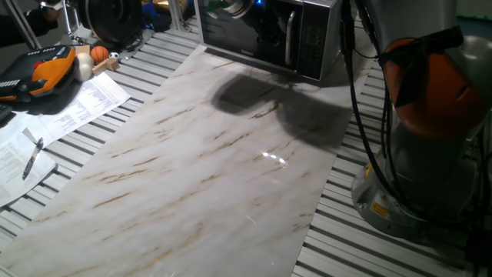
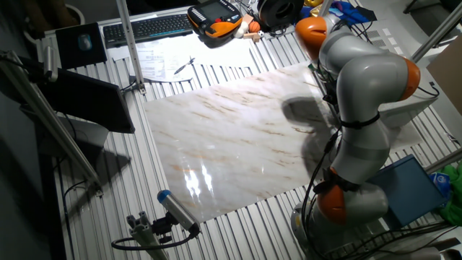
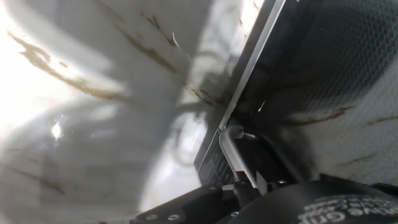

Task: Open the microwave door

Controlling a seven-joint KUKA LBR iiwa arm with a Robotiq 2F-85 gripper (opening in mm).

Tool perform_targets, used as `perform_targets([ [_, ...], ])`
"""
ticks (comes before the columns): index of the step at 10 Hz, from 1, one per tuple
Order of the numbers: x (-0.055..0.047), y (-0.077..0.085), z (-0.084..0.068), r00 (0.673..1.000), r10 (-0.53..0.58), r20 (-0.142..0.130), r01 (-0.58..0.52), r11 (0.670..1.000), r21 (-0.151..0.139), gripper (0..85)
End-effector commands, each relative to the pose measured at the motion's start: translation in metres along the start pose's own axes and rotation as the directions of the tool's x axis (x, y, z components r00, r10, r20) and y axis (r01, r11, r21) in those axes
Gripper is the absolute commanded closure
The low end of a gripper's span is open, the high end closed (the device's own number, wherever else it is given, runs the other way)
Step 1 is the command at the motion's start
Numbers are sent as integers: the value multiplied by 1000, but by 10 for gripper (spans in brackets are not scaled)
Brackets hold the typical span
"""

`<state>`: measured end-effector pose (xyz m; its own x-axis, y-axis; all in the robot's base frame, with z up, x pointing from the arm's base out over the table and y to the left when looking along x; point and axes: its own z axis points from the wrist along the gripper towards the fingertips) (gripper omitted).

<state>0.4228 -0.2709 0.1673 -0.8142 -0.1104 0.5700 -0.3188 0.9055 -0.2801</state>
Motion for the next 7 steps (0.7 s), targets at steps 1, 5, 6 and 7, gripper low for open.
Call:
perform_targets([
  [1, 1, -1, 0, 1000, -3, 1, 3, 1000, -2, 680],
  [5, 1, -1, -5, 999, -37, 24, 37, 999, -20, 680],
  [6, 1, 0, -9, 999, -42, 24, 42, 999, -20, 680],
  [7, 2, -1, -11, 999, -38, 27, 39, 999, -19, 680],
])
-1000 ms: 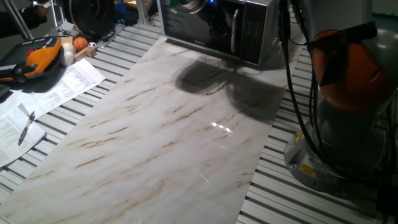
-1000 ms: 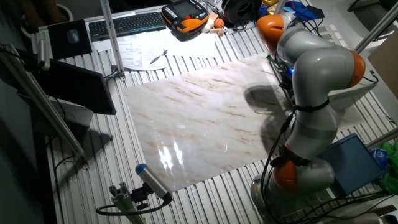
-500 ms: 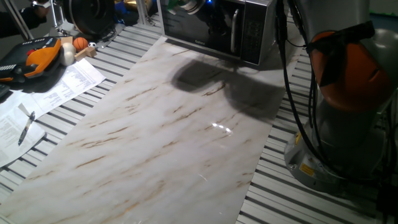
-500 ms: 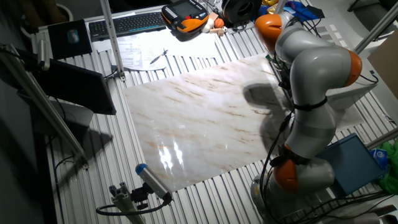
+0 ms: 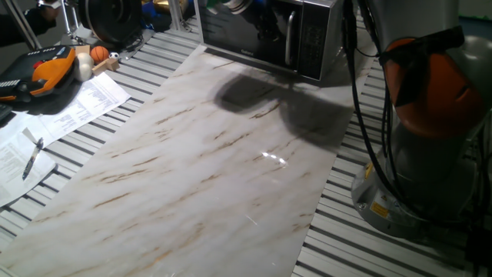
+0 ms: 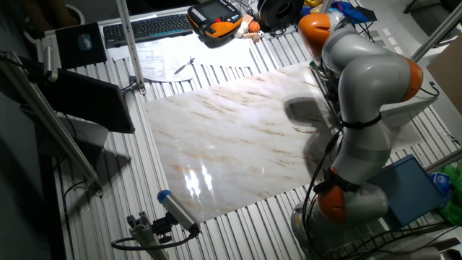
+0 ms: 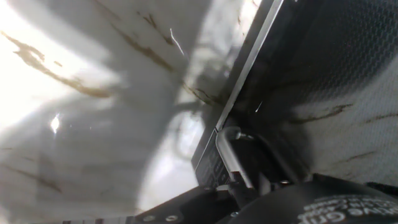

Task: Open the microwave door

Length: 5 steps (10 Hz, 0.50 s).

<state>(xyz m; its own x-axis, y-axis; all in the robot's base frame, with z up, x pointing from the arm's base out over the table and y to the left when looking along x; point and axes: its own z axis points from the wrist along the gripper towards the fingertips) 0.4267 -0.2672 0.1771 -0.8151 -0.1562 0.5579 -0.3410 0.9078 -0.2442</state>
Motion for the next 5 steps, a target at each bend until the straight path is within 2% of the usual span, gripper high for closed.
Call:
perform_targets([
  [1, 0, -1, -1, 1000, 1, 14, -1, 1000, 0, 680],
  [2, 0, 0, -2, 1000, -3, 26, 3, 1000, 5, 680],
  [3, 0, 1, -5, 999, -12, 30, 12, 1000, -1, 850],
  [5, -1, 2, -8, 996, -62, 57, 62, 998, 4, 850],
])
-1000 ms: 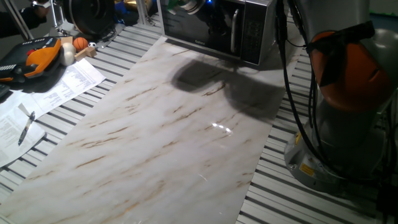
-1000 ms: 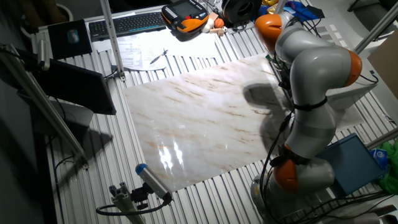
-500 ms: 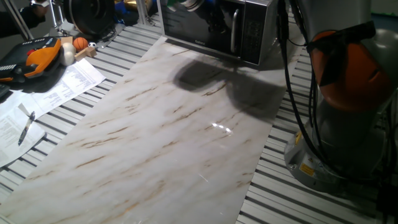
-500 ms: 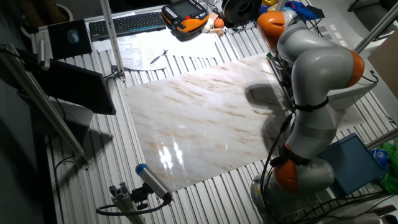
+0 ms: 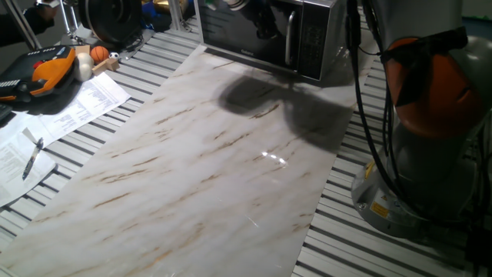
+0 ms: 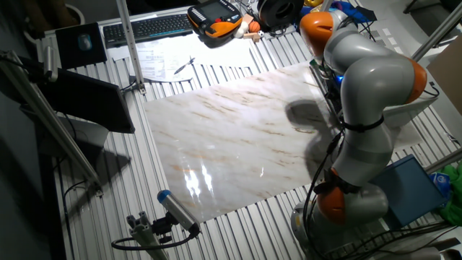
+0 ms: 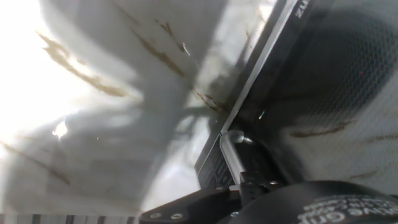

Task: Open the microwave door

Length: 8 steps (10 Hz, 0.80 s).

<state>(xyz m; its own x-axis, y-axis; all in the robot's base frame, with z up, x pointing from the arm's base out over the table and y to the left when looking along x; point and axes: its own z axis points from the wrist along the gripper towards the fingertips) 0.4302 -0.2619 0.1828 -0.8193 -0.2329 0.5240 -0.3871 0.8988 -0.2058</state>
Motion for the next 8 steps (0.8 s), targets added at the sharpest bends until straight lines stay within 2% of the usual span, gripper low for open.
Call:
perform_targets([
  [1, 0, 0, 0, 1000, -14, 5, 14, 1000, -16, 850],
  [3, 0, 1, 0, 1000, 9, 8, -9, 1000, -22, 850],
  [4, 1, 2, -1, 999, 44, 24, -43, 998, -45, 850],
  [5, 1, 2, -1, 998, 59, 25, -58, 997, -53, 850],
  [6, 3, 3, -1, 993, 116, 17, -113, 989, -99, 850],
  [7, 4, 4, -1, 984, 175, 23, -171, 979, -115, 850],
  [8, 4, 5, -1, 966, 256, 26, -249, 957, -150, 850],
])
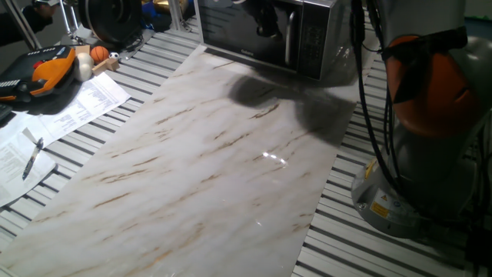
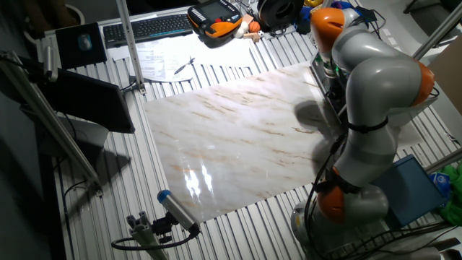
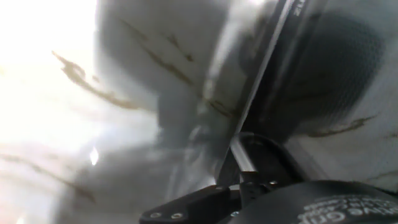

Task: Open the microwave door

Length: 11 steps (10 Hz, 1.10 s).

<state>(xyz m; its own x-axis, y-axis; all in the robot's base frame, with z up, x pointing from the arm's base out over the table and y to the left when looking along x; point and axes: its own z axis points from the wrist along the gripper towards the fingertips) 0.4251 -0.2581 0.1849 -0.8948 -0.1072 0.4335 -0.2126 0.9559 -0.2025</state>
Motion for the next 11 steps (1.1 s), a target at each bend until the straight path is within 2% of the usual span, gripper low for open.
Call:
perform_targets([
  [1, 0, 0, 0, 987, 162, -19, -163, 983, -88, 850],
  [2, 0, 1, -1, 977, 213, -26, -215, 971, -104, 850],
  [4, -1, 5, -4, 957, 289, -37, -291, 950, -112, 850],
  [5, -1, 10, -9, 943, 328, -51, -332, 935, -125, 850],
  [6, -1, 15, -15, 930, 363, -55, -367, 919, -142, 850],
  [7, -1, 20, -21, 902, 427, -63, -432, 885, -173, 850],
  [8, 1, 28, -29, 854, 513, -82, -518, 827, -220, 850],
  [9, 2, 31, -30, 820, 565, -88, -568, 787, -240, 850],
  [10, 3, 32, -29, 782, 616, -100, -615, 734, -287, 850],
  [11, 3, 32, -28, 751, 650, -113, -648, 695, -311, 850],
])
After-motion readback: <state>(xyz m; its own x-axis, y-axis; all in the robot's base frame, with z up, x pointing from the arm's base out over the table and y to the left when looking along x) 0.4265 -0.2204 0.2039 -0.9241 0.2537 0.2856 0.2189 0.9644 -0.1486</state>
